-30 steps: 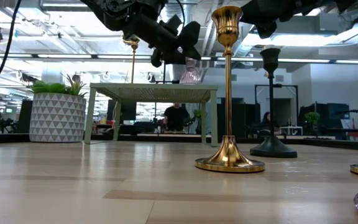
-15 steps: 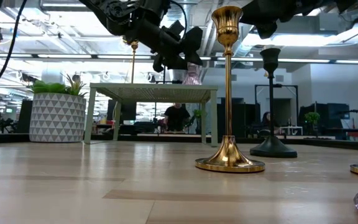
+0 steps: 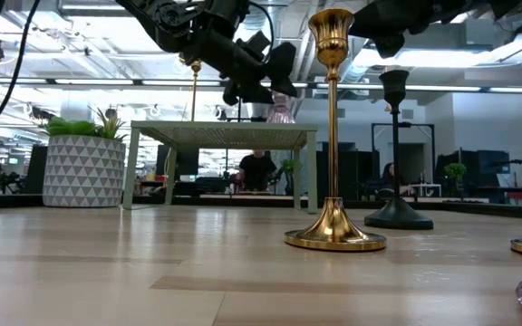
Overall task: Pick & Place candle stick holders
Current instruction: Put the middle pink glass candle holder on the shelf
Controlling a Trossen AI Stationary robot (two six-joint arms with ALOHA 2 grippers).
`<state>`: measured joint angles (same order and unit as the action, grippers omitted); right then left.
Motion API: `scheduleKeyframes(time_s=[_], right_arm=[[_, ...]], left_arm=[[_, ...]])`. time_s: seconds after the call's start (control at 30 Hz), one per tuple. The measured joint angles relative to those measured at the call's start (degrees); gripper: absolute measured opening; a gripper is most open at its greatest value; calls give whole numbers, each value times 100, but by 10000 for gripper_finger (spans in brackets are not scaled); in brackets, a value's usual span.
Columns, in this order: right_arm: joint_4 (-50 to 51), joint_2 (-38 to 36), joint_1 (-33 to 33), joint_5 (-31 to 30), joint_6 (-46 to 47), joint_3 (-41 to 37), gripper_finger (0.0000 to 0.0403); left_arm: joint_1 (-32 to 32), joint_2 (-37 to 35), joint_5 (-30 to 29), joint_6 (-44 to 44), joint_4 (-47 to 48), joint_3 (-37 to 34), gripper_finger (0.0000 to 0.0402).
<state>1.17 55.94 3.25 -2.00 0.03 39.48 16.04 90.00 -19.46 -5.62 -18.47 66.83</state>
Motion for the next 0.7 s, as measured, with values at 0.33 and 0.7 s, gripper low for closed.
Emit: scheduleKeyframes(time_s=[0.33, 0.7], right_arm=[[25, -1, -2, 0, 2, 0, 75], [-82, 67, -6, -288, 0, -2, 75]], left_arm=[[-117, -316, 0, 470, 204, -7, 241], [-338, -1173, -148, 516, 1740, -7, 233]])
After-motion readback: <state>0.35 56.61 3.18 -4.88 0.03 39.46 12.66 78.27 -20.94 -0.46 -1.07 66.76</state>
